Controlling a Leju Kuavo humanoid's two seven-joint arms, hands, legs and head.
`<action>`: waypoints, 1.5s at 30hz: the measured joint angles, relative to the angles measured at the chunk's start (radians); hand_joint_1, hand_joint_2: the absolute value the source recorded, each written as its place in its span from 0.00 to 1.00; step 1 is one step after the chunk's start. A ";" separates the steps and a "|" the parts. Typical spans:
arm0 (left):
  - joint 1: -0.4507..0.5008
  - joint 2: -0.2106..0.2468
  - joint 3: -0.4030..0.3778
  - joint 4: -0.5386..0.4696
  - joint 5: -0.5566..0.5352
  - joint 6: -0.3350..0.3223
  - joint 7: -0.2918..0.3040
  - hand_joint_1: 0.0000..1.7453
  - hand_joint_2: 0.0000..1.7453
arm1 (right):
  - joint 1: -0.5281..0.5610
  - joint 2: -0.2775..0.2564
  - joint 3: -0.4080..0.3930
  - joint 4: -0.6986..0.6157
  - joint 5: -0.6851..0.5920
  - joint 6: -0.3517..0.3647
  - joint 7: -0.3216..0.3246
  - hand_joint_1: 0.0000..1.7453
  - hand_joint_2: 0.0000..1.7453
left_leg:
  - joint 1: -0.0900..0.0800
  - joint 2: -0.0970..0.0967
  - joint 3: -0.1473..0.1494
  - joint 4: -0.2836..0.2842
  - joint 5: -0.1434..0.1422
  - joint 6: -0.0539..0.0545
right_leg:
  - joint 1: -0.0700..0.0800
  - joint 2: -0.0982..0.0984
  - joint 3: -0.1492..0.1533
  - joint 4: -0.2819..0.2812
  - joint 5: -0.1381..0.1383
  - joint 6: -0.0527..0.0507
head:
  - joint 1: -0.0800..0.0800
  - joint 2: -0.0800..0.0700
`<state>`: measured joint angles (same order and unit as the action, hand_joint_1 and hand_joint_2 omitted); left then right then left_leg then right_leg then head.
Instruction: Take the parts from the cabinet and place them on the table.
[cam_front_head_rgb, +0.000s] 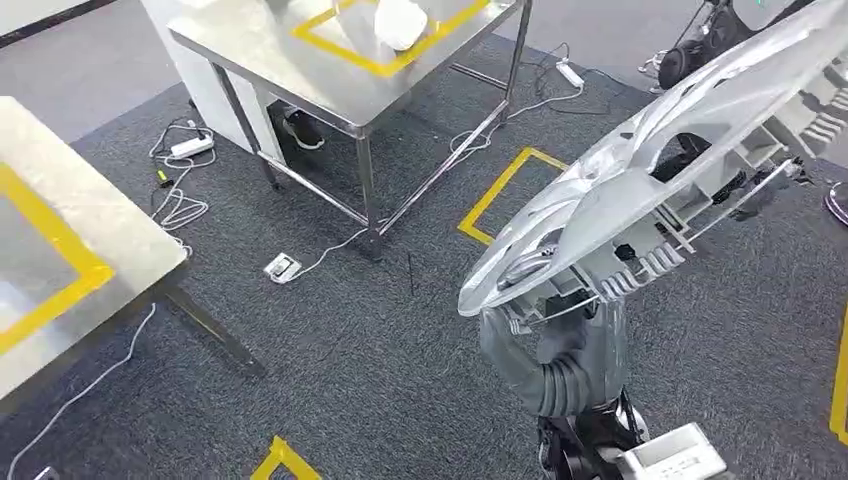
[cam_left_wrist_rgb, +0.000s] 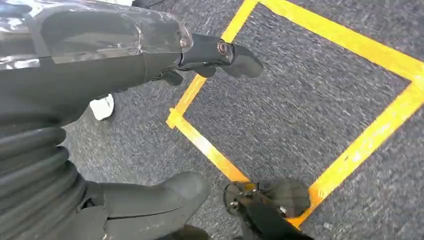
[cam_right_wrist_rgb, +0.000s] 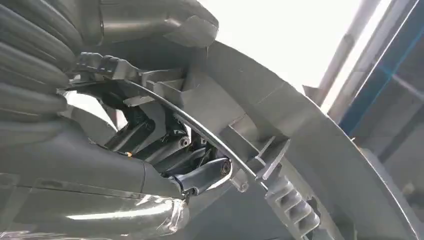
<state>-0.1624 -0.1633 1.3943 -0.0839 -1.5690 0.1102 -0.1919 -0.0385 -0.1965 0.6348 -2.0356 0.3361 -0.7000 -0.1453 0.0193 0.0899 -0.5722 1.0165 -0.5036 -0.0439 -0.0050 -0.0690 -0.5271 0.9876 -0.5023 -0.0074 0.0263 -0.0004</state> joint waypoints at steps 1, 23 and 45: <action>0.000 -0.001 0.000 0.000 0.000 0.000 0.000 0.00 1.00 | -0.001 0.000 -0.001 0.000 0.000 0.000 0.000 1.00 1.00 | -0.002 0.002 0.001 0.003 0.000 0.015 | 0.006 -0.004 -0.003 0.007 -0.008 0.008 | -0.002 0.000; 0.000 -0.004 -0.007 0.000 0.000 0.000 0.000 0.00 1.00 | -0.002 -0.002 -0.002 0.001 0.000 -0.001 -0.006 1.00 1.00 | -0.024 -0.103 -0.062 0.073 -0.033 0.031 | 0.001 0.077 0.014 -0.047 0.029 -0.024 | 0.029 0.000; -0.001 0.000 -0.032 -0.001 0.000 0.000 0.001 0.00 1.00 | -0.002 -0.004 -0.011 0.004 0.003 0.000 -0.009 1.00 1.00 | -0.022 -0.154 -0.019 0.015 0.017 0.066 | 0.006 0.092 -0.056 0.127 -0.025 -0.011 | 0.053 0.000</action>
<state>-0.1638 -0.1633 1.3626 -0.0851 -1.5694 0.1106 -0.1911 -0.0402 -0.2003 0.6234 -2.0314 0.3388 -0.7000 -0.1541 -0.0023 -0.0644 -0.5915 1.0317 -0.4862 0.0220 0.0008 0.0228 -0.5830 1.1147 -0.5269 -0.0183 0.0797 -0.0004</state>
